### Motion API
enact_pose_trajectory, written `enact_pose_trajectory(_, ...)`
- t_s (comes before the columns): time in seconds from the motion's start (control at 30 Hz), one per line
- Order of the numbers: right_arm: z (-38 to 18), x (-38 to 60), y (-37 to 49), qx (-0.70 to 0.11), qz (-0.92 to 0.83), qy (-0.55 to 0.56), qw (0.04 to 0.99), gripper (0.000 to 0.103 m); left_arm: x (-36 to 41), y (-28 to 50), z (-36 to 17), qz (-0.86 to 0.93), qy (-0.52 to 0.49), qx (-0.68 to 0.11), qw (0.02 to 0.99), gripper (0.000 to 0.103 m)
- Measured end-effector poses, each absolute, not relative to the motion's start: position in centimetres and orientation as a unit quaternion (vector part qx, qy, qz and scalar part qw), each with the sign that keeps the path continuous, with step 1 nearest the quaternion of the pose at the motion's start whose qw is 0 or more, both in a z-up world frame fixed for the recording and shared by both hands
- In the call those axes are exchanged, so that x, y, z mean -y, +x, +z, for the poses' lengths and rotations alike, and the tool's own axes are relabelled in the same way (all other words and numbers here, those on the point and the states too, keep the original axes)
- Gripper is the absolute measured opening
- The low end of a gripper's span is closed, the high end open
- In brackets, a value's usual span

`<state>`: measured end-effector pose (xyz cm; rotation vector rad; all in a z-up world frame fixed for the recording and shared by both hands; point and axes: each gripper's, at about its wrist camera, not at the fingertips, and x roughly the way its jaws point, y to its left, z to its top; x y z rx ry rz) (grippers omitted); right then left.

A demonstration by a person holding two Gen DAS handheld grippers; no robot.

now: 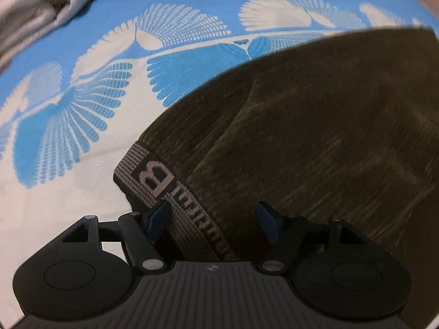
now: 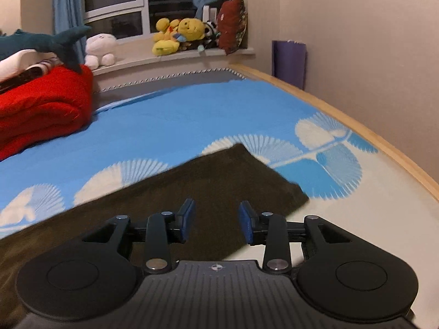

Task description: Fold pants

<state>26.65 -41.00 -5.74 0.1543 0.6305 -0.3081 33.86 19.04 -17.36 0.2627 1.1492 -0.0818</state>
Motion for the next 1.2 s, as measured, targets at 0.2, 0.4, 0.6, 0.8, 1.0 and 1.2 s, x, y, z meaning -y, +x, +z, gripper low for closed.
enact_pose_trajectory(0.2, -5.0, 43.6, 19.4, -0.336, -0.177, 0.101, 0.920, 0.039, -17.8, 31.2, -10.5, -0.019, 0.036, -0.486, 0.873, 0.069)
enact_pose_trajectory(0.4, -6.3, 47.3, 14.4, -0.350, -0.229, 0.142, 0.897, 0.038, -17.5, 26.4, -3.3, -0.011, 0.026, -0.433, 0.901, 0.069)
enact_pose_trajectory(0.6, -8.2, 50.1, 12.4, -0.371, -0.262, 0.185, 0.872, 0.038, -18.8, 20.7, -3.9, -0.020, -0.003, -0.411, 0.911, 0.057)
enact_pose_trajectory(0.8, -9.9, 52.7, 10.2, -0.392, -0.293, 0.232, 0.841, 0.038, -22.0, 19.5, -9.4, 0.018, 0.002, -0.509, 0.861, 0.021)
enact_pose_trajectory(1.0, -10.2, 54.0, 9.5, -0.386, -0.305, 0.248, 0.835, 0.033, -23.4, 18.8, -10.7, 0.018, -0.022, -0.533, 0.846, 0.021)
enact_pose_trajectory(1.2, -10.2, 54.6, 9.4, -0.377, -0.307, 0.264, 0.833, 0.027, -24.0, 19.5, -11.5, 0.000, -0.064, -0.540, 0.839, 0.033)
